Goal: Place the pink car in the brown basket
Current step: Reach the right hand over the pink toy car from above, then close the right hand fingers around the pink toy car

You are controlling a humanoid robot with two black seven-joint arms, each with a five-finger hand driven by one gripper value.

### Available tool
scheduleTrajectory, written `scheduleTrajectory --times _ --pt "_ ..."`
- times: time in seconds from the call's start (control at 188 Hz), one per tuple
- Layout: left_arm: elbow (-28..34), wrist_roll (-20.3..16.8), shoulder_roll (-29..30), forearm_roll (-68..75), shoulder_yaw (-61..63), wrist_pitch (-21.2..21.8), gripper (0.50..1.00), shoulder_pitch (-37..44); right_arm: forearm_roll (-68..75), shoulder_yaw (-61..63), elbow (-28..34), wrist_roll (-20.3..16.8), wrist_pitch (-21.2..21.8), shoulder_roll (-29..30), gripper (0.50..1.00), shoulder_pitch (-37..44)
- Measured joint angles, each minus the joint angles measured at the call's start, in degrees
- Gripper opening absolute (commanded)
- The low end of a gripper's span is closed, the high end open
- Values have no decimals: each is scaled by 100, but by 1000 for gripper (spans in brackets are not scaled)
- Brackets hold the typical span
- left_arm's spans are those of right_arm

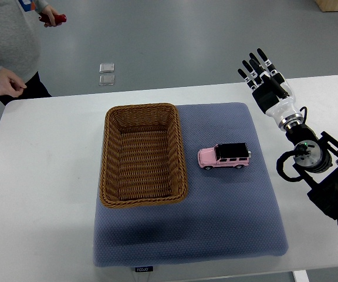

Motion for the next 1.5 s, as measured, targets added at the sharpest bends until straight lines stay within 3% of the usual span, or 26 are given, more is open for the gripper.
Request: scheduleTrajectory --times 0.299,0.539,0.629,0.725,0.832,1.163,1.499 --pt "-18 0 0 -4 0 0 1000 -11 -388 -8 0 -33 25 -142 913 174" --pt "4 0 0 -11 0 10 1000 -50 -3096 -1102 71 -296 350 -1110 913 868" --pt "4 0 0 -11 0 10 1000 -52 -4368 -1829 531 -327 611 -1796 913 1108" --pt "4 -1 0 -11 0 10 1000 -54 -5509 -2546 1462 -335 721 -2561 913 1274" --pt "2 -1 0 -11 0 10 1000 -54 -6137 -3147 2199 -336 775 -3011 913 1389" --pt "8 -1 0 -8 0 8 1000 -53 -6373 -3515 2132 -345 265 -2853 913 1244" --pt "18 -1 0 -8 -6 7 1000 -50 -6648 -3516 1757 -346 157 -2503 911 1027"
